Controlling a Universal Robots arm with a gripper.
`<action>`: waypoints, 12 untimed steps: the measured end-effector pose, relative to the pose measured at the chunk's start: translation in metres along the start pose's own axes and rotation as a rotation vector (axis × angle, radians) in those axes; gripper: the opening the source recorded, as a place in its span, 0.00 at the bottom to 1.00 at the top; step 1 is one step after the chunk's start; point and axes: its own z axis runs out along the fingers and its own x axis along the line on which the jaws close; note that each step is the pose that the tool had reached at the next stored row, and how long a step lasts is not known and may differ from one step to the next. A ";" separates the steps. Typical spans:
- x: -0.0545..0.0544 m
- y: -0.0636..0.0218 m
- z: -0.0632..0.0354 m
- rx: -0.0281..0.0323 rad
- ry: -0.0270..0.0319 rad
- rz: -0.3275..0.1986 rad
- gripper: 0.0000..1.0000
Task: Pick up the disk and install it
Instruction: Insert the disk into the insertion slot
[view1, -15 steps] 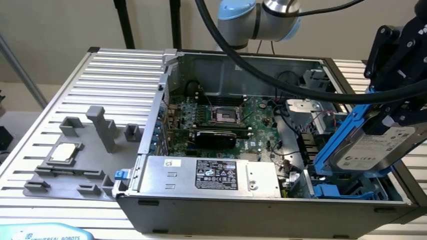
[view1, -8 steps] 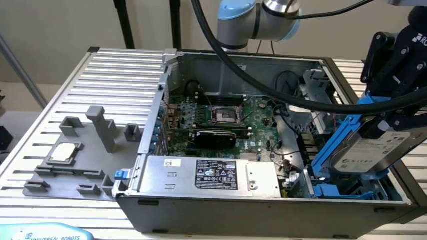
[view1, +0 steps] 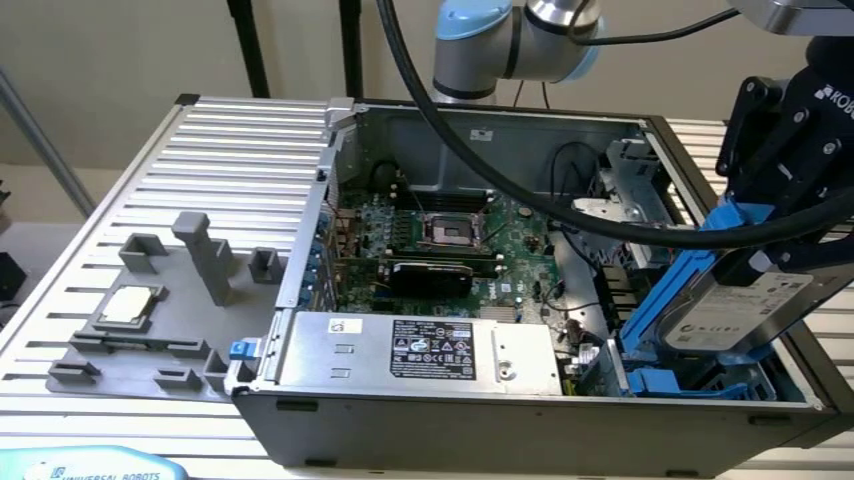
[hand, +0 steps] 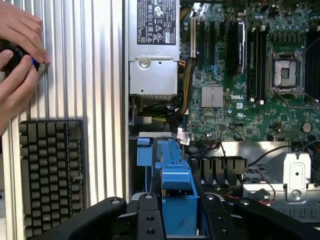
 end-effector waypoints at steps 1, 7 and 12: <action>0.000 0.0000 0.0004 0.0000 0.0001 0.000 0.33; 0.001 -0.0001 0.0028 0.0000 -0.0001 0.000 0.33; 0.001 -0.0002 0.0055 -0.0001 -0.0004 -0.001 0.33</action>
